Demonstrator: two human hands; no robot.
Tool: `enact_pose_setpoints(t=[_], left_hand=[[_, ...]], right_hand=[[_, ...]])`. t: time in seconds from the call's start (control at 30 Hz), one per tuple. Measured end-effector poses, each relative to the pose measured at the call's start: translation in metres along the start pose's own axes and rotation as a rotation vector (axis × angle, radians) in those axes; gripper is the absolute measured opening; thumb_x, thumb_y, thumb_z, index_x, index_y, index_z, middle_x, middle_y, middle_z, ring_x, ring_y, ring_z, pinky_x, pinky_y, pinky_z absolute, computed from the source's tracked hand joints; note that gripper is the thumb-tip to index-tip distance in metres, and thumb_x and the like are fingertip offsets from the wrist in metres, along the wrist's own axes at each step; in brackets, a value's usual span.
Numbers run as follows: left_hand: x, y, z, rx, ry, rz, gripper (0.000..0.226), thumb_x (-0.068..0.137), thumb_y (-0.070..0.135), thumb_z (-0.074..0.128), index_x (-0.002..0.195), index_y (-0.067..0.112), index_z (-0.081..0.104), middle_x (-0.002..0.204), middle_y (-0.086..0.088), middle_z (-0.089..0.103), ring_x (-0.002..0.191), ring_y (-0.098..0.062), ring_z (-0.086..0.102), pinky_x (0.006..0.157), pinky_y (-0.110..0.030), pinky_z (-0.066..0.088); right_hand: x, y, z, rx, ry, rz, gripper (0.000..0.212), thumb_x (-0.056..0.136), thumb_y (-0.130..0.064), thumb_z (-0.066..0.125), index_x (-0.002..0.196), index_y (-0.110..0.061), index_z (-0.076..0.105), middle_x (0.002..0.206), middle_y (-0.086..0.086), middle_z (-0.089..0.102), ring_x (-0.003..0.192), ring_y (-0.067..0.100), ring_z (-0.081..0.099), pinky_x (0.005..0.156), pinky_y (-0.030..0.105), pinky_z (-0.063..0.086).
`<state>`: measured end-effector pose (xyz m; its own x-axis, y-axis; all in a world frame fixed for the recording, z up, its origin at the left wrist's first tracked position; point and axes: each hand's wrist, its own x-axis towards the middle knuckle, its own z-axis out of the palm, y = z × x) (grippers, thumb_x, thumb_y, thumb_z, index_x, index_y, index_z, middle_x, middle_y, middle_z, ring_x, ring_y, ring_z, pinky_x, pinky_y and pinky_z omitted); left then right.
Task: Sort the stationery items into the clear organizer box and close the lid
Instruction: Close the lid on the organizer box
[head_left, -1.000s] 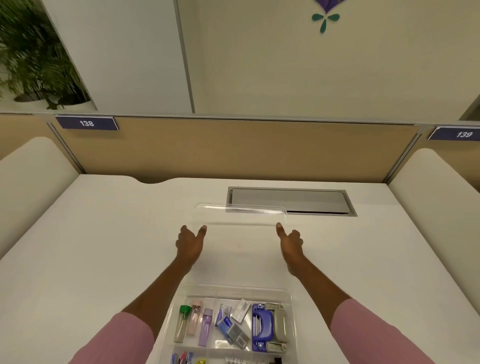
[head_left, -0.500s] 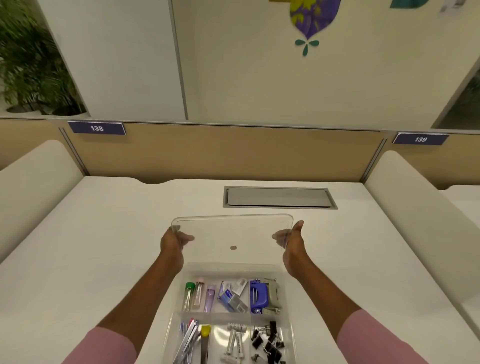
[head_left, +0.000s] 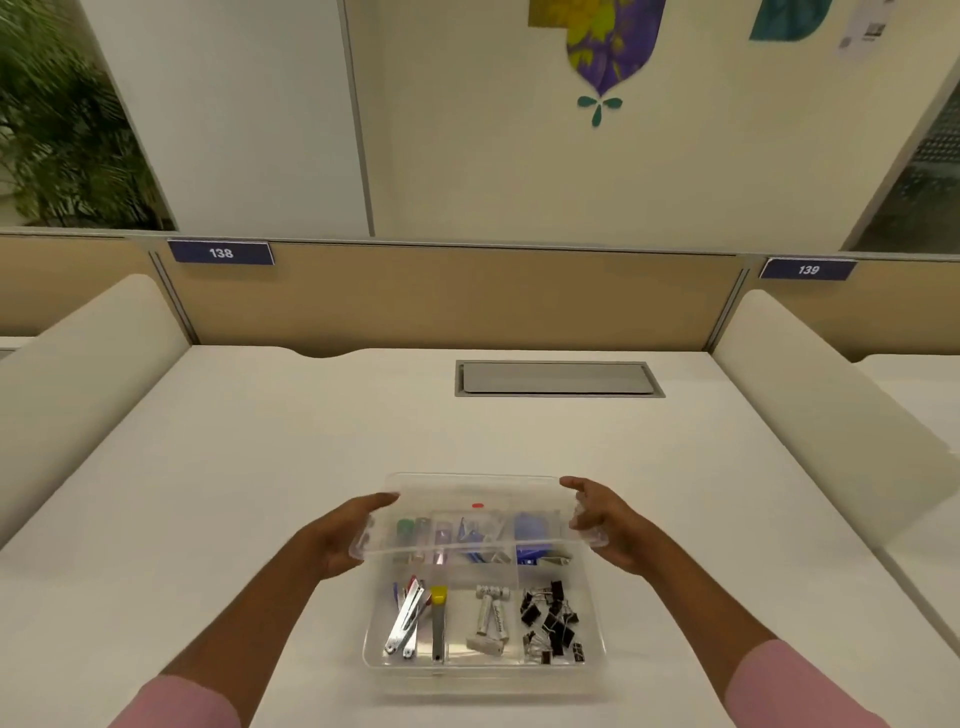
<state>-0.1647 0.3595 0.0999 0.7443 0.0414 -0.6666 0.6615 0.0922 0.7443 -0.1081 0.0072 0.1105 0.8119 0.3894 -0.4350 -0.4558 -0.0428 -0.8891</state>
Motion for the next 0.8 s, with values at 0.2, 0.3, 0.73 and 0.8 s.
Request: enact_pose_setpoints(t=[0.2, 0.3, 0.73, 0.8], left_hand=[[-0.001, -0.043, 0.002, 0.047, 0.024, 0.12, 0.033, 0.094, 0.03, 0.058, 0.117, 0.009, 0.047, 0.118, -0.012, 0.049, 0.101, -0.025, 0.051, 0.088, -0.04, 0.043], [-0.007, -0.06, 0.006, 0.144, 0.069, 0.154, 0.045, 0.095, 0.028, 0.055, 0.131, 0.008, 0.037, 0.121, -0.015, 0.053, 0.102, -0.027, 0.057, 0.089, -0.041, 0.047], [-0.009, -0.09, 0.038, 0.573, 0.365, 0.133, 0.049, 0.097, 0.031, 0.047, 0.139, 0.012, 0.031, 0.134, -0.023, 0.036, 0.12, -0.039, 0.044, 0.1, -0.044, 0.04], [-0.005, -0.09, 0.04, 0.578, 0.432, 0.16, 0.049, 0.096, 0.028, 0.051, 0.137, 0.008, 0.037, 0.133, -0.023, 0.041, 0.119, -0.038, 0.047, 0.099, -0.043, 0.041]], right_hand=[[-0.019, 0.028, 0.014, -0.33, 0.043, 0.083, 0.07, 0.086, -0.001, 0.062, 0.142, -0.018, 0.025, 0.126, 0.001, 0.035, 0.115, 0.02, 0.038, 0.09, 0.027, 0.038], [-0.025, 0.044, 0.02, -0.401, 0.079, 0.042, 0.071, 0.087, -0.004, 0.062, 0.144, -0.015, 0.02, 0.123, 0.001, 0.04, 0.112, 0.018, 0.045, 0.071, 0.017, 0.043], [-0.049, 0.101, 0.018, -0.537, 0.271, -0.1, 0.063, 0.086, -0.005, 0.06, 0.138, -0.017, 0.028, 0.13, 0.001, 0.051, 0.11, 0.018, 0.053, 0.091, 0.033, 0.05], [-0.046, 0.101, 0.019, -0.527, 0.278, -0.115, 0.066, 0.087, -0.001, 0.057, 0.143, -0.016, 0.025, 0.135, 0.001, 0.048, 0.111, 0.016, 0.051, 0.088, 0.03, 0.051]])
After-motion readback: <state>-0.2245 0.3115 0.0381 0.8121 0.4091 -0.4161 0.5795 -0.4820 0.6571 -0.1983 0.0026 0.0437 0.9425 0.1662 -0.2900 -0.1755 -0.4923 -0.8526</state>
